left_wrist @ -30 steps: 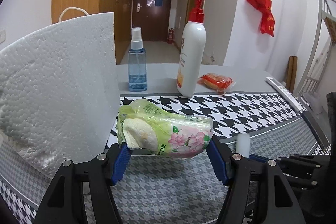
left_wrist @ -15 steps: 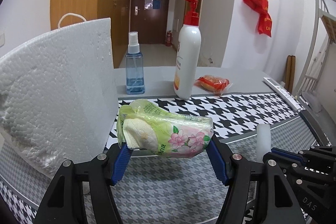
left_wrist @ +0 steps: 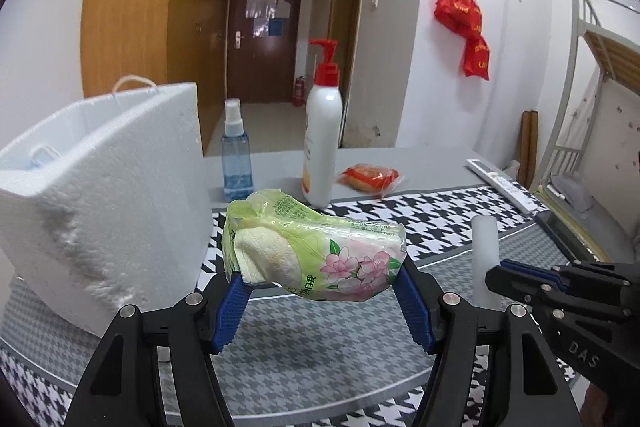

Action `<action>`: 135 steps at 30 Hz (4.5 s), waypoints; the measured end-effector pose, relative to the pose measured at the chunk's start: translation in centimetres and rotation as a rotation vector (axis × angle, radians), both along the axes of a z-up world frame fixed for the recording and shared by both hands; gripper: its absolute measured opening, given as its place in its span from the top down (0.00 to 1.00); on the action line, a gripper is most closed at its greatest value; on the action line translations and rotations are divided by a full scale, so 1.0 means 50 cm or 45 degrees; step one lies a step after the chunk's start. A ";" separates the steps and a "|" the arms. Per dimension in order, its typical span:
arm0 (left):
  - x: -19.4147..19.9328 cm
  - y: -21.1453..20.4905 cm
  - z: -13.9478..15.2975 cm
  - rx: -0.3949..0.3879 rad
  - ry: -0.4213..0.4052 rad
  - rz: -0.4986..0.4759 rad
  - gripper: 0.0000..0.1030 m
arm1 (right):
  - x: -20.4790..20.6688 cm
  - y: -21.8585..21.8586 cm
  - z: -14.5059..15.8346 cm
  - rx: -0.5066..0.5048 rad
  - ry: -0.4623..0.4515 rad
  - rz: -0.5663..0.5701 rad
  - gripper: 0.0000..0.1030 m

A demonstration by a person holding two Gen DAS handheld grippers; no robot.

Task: Organize soft objects
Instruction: 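Lift and carry the floral roll and foam tube toward the white foam box, then lower the floral roll into the foam box and open the left tool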

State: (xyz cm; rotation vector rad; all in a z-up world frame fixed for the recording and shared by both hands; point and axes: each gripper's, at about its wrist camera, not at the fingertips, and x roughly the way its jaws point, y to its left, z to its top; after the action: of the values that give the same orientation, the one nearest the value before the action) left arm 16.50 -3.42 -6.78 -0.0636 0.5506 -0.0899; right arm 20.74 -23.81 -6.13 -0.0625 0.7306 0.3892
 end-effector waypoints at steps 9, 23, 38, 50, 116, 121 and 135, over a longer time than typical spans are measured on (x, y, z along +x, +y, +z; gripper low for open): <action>-0.049 0.014 0.024 -0.015 -0.033 0.014 0.34 | -0.027 -0.005 0.018 0.035 -0.030 0.014 0.91; -0.115 0.019 0.055 0.049 -0.107 0.075 0.34 | -0.059 0.001 0.035 0.063 -0.072 0.069 0.90; -0.168 0.059 0.103 0.059 -0.197 0.160 0.34 | -0.089 0.017 0.066 0.082 -0.124 0.119 0.91; -0.184 0.078 0.136 0.063 -0.223 0.170 0.34 | -0.099 0.044 0.105 0.087 -0.202 0.173 0.91; -0.099 0.271 0.194 0.085 -0.218 0.307 0.34 | -0.049 0.273 0.218 0.104 -0.329 0.448 0.90; -0.062 0.286 0.184 0.055 -0.175 0.282 0.34 | -0.047 0.274 0.216 0.095 -0.334 0.430 0.90; -0.039 0.307 0.170 0.068 -0.166 0.323 0.06 | -0.043 0.274 0.219 0.078 -0.329 0.391 0.90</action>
State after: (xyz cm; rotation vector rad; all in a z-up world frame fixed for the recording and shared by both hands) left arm 14.53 11.92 1.72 -0.0747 0.4105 0.1668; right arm 18.58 -10.09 4.85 -0.1651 0.4531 0.6832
